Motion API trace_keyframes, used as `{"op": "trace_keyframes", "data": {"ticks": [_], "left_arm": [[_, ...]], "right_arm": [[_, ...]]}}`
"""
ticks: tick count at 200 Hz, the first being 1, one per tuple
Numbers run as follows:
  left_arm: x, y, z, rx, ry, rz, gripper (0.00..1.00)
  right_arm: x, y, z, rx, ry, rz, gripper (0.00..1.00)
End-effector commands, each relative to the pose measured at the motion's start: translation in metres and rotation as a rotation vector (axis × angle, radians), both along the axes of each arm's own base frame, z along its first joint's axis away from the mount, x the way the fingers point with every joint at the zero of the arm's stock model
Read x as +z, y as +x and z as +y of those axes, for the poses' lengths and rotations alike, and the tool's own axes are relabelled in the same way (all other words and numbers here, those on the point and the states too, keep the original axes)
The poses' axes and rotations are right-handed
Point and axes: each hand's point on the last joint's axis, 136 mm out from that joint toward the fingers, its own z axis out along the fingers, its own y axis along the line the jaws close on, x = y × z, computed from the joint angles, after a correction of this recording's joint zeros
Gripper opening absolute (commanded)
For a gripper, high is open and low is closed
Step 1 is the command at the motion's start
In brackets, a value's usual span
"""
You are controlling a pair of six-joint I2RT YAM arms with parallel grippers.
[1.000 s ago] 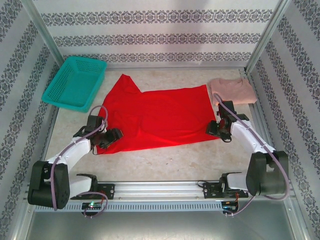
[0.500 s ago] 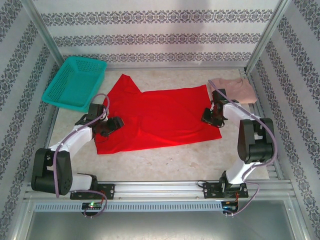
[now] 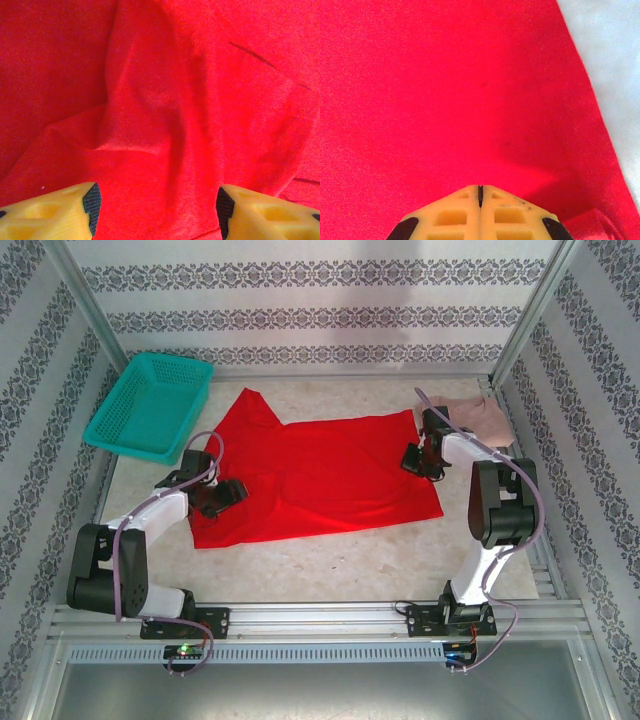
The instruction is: Fold the inside-out t-shirt
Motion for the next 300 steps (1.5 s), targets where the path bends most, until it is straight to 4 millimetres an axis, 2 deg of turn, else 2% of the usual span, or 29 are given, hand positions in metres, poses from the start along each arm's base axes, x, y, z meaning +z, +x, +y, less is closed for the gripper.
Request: {"op": "trace_keyframes", "data": {"ticks": [1,22,35,58,79,95,128,143,181,203,226,242,255,272,287,300], "left_arm": [[-0.001,-0.001,0.002,-0.022,0.038,-0.019,0.64],[0.006,0.002,0.002,-0.014,0.033,-0.046,0.64],[0.007,0.003,0.001,-0.012,0.029,-0.049,0.64],[0.008,0.004,0.0,-0.017,0.021,-0.047,0.64],[0.011,0.005,-0.001,-0.017,0.019,-0.052,0.64],[0.014,0.007,-0.001,-0.017,0.019,-0.057,0.64],[0.023,0.01,0.0,-0.018,0.027,-0.077,0.64],[0.028,0.014,0.0,-0.018,0.026,-0.094,0.64],[0.041,0.028,-0.013,-0.055,-0.032,-0.18,0.64],[0.038,0.038,-0.016,-0.061,-0.044,-0.193,0.64],[0.02,0.045,-0.007,-0.027,0.008,-0.14,0.64],[0.011,0.047,0.001,-0.003,0.047,-0.103,0.64],[0.016,0.046,-0.002,-0.007,0.036,-0.121,0.64],[0.032,0.041,-0.004,-0.012,0.024,-0.162,0.64],[0.042,0.03,-0.004,-0.023,0.027,-0.174,0.65],[0.044,0.021,-0.007,-0.038,0.014,-0.162,0.65]], "right_arm": [[0.009,-0.006,-0.006,0.027,-0.018,0.007,0.05],[0.013,-0.029,-0.007,0.031,-0.028,0.009,0.24],[0.01,-0.04,-0.009,0.039,-0.038,0.028,0.32],[-0.001,-0.05,-0.014,0.039,-0.065,0.075,0.37],[-0.01,-0.049,-0.012,0.038,-0.066,0.094,0.37],[-0.017,-0.044,-0.011,0.04,-0.067,0.103,0.33],[-0.02,-0.031,-0.014,0.036,-0.081,0.101,0.08],[-0.018,-0.027,-0.017,0.031,-0.084,0.092,0.01],[-0.008,-0.021,-0.021,0.027,-0.091,0.073,0.0],[-0.009,-0.02,-0.025,0.02,-0.094,0.075,0.01],[-0.011,-0.016,-0.029,0.018,-0.105,0.081,0.09],[-0.003,-0.015,-0.029,0.028,-0.111,0.07,0.18],[0.007,-0.021,-0.028,0.038,-0.113,0.044,0.28],[0.017,-0.042,-0.023,0.053,-0.106,0.026,0.38],[0.014,-0.064,-0.016,0.062,-0.091,0.039,0.44],[0.006,-0.074,-0.014,0.058,-0.078,0.057,0.46]]}}
